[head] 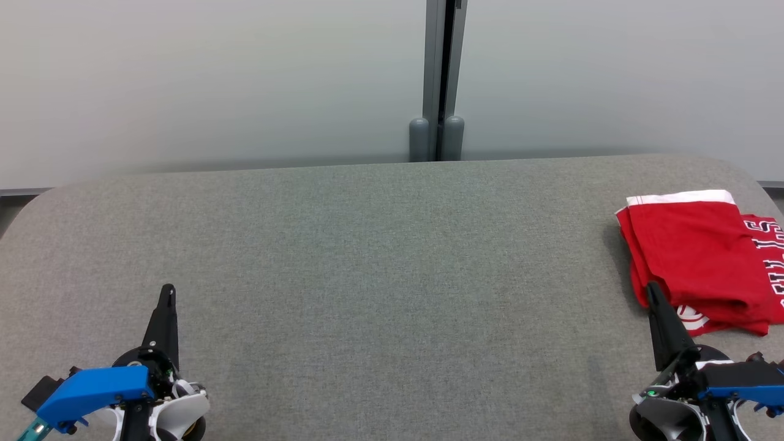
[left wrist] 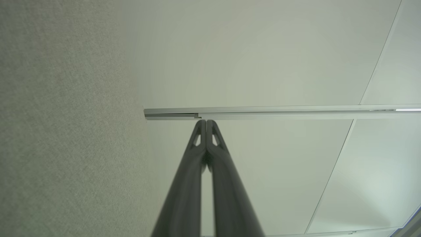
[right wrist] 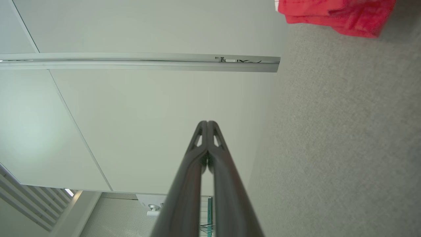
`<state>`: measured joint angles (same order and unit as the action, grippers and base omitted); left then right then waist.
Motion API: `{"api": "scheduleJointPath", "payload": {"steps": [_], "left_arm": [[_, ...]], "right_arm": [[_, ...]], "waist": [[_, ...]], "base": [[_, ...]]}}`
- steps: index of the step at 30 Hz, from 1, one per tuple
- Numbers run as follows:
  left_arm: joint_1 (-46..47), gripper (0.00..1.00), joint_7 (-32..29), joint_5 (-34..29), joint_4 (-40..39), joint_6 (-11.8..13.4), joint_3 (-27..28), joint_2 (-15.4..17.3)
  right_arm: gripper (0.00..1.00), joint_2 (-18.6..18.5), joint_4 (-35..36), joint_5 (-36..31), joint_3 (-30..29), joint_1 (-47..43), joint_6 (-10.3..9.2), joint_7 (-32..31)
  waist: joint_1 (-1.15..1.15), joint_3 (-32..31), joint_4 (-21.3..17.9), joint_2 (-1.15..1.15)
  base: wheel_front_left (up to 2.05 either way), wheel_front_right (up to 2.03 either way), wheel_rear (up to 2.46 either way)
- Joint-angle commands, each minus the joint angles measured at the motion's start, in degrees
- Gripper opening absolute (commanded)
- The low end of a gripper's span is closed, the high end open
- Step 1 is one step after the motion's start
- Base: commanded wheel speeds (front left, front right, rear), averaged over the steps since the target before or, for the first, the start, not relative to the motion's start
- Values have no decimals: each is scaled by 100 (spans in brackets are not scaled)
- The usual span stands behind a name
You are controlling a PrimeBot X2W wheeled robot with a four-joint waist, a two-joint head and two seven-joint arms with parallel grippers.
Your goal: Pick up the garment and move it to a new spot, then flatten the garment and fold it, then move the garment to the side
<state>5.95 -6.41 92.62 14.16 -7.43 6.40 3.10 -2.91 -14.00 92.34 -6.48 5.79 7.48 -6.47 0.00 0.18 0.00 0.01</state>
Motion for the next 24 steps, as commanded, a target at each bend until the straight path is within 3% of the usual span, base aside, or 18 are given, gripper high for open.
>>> {"api": "scheduleJointPath", "payload": {"steps": [1, 24], "left_arm": [[57, 0, -15, -11, -26, -10, 4, -16], [58, 0, -21, -21, -26, -10, 13, -19]], "right_arm": [[0, 6, -11, 13, -17, 84, 2, -16], [0, 5, -10, 14, -15, 83, 2, -15]], "waist": [[0, 0, 0, -1], [0, 0, 0, -1]], "base": [[0, 0, 0], [0, 0, 0]]}}
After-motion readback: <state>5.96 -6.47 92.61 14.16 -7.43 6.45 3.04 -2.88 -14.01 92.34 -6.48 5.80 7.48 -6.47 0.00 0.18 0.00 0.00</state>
